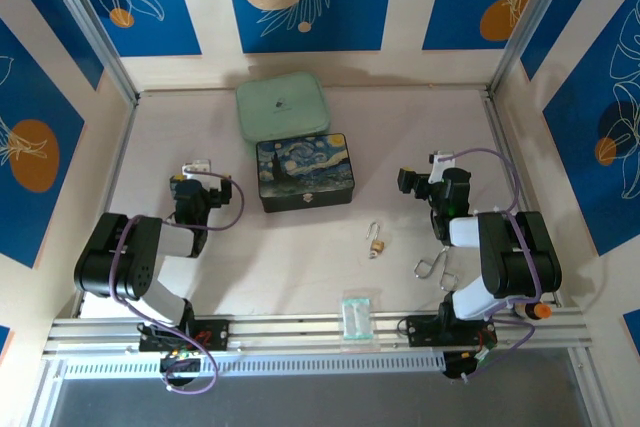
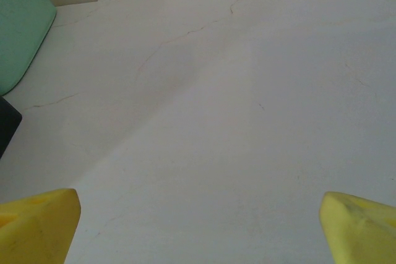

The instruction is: Unlock a padlock with a key

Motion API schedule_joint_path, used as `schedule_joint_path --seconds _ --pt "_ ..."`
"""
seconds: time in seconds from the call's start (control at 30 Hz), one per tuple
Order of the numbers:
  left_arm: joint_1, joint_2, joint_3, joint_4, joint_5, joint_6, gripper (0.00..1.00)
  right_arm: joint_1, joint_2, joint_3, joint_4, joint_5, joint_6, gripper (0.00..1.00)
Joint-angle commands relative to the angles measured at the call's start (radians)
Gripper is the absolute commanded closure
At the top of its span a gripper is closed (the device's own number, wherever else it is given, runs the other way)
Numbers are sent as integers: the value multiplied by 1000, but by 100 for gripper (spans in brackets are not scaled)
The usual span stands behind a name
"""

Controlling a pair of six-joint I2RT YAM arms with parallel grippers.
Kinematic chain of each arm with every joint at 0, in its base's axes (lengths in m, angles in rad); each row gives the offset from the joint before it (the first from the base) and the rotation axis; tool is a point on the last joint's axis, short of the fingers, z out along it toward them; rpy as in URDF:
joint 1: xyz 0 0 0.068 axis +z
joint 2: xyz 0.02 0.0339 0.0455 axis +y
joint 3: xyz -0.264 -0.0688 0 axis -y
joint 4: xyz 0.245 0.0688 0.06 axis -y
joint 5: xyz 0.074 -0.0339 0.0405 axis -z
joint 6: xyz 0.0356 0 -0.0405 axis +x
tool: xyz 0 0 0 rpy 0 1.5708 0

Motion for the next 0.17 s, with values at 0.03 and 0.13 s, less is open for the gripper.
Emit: schedule_joint_path --seconds 0.03,0.13 --pt "13 4 7 35 20 10 0 -4 1 25 -5 -22 -16 1" --pt "15 4 7 36 20 10 0 0 -2 19 5 -18 -20 1"
